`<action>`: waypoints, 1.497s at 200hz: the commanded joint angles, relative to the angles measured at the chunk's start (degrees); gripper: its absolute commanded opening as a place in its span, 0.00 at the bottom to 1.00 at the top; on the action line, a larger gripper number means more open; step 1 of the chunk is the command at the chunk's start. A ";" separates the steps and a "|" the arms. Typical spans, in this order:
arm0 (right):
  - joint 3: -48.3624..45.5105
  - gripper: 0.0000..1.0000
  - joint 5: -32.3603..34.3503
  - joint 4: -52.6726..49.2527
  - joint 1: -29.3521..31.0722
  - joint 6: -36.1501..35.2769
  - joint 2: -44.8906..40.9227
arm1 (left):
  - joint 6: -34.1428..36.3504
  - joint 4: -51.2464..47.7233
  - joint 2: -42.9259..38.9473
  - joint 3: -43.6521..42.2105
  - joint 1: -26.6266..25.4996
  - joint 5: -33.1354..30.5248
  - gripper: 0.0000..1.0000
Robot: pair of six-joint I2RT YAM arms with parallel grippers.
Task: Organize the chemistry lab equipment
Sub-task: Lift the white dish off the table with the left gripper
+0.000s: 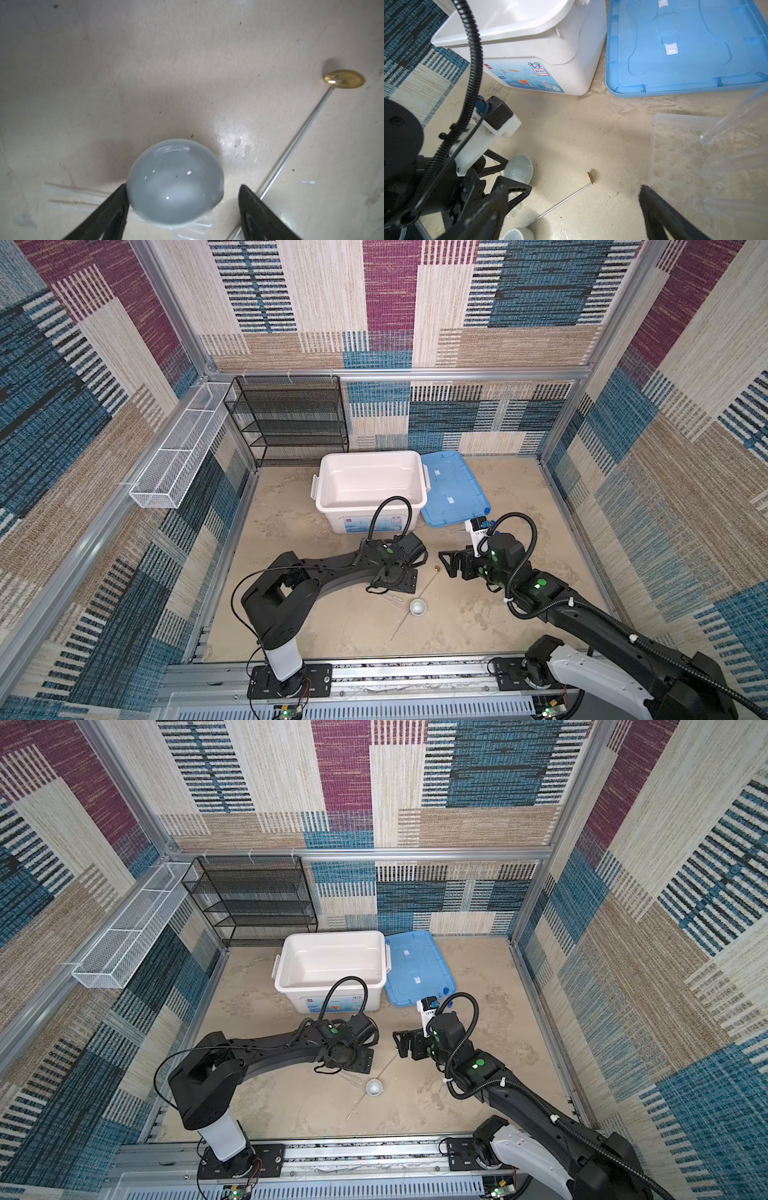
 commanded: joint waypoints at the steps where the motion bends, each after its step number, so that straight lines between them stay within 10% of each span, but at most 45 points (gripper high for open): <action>1: -0.13 1.00 0.95 0.99 0.06 0.17 -0.58 | -0.03 1.19 1.06 1.44 0.14 1.32 0.83; 299: -1.25 0.99 -5.79 3.89 0.06 -0.61 1.06 | 4.18 -4.14 7.53 7.91 -3.01 -4.67 0.81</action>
